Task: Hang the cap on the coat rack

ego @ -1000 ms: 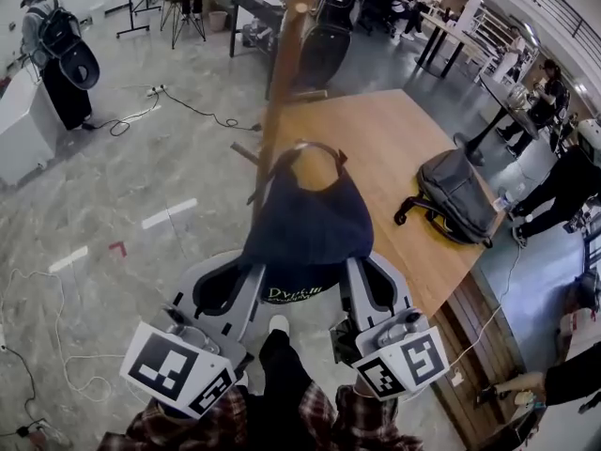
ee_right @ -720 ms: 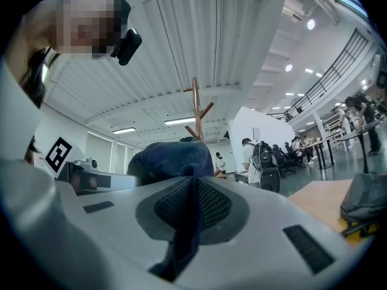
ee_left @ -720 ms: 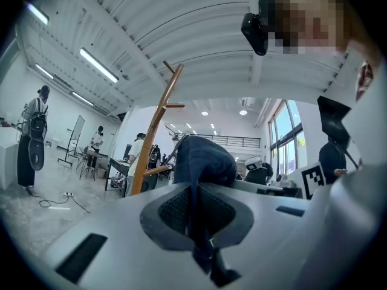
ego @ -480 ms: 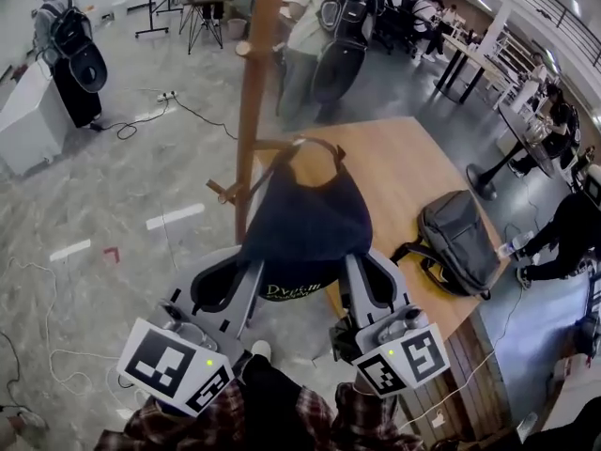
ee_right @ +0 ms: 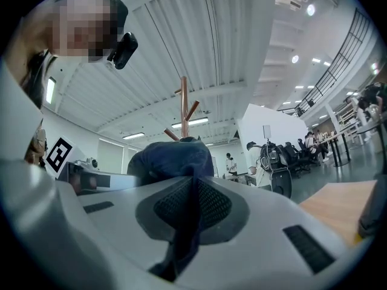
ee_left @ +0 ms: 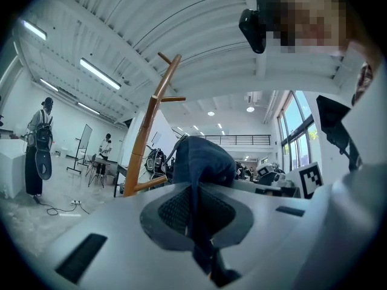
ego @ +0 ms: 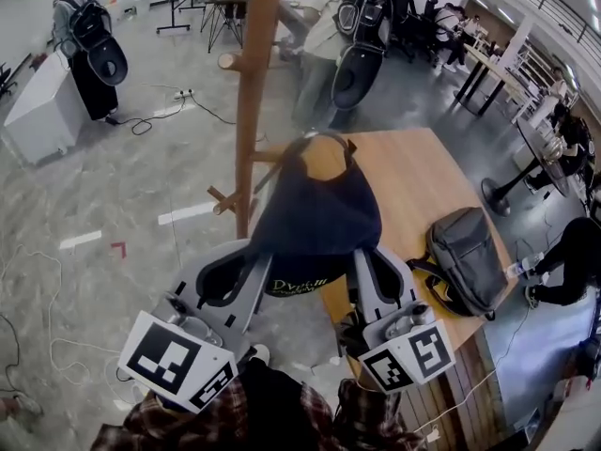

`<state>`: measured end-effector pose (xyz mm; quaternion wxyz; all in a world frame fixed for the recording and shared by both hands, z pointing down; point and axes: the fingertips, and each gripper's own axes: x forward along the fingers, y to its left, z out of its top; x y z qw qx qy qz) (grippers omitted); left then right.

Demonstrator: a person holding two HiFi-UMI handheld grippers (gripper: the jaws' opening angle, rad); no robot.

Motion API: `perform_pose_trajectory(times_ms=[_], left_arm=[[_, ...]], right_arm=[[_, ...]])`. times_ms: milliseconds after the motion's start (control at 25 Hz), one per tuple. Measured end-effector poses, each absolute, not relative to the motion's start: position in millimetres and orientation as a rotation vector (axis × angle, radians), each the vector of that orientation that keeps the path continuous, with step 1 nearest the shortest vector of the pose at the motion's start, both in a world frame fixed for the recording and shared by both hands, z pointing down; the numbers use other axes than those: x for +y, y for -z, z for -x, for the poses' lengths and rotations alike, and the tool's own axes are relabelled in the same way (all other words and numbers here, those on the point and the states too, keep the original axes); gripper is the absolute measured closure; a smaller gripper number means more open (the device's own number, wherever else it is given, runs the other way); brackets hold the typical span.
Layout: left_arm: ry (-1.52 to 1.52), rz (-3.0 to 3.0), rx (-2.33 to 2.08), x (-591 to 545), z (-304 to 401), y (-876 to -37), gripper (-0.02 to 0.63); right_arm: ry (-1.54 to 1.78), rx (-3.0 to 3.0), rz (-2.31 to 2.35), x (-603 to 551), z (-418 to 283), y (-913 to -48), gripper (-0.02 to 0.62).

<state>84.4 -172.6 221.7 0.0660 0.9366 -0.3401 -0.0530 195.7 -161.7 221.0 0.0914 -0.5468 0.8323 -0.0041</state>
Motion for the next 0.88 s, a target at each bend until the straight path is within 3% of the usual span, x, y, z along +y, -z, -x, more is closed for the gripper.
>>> perform_pose_trajectory(times_ms=[880], left_arm=[[0.045,-2.736,-0.956,-216,-107,-283,0.584]], right_arm=[[0.195,2.503,1.702,-216,-218,-284,0.572]])
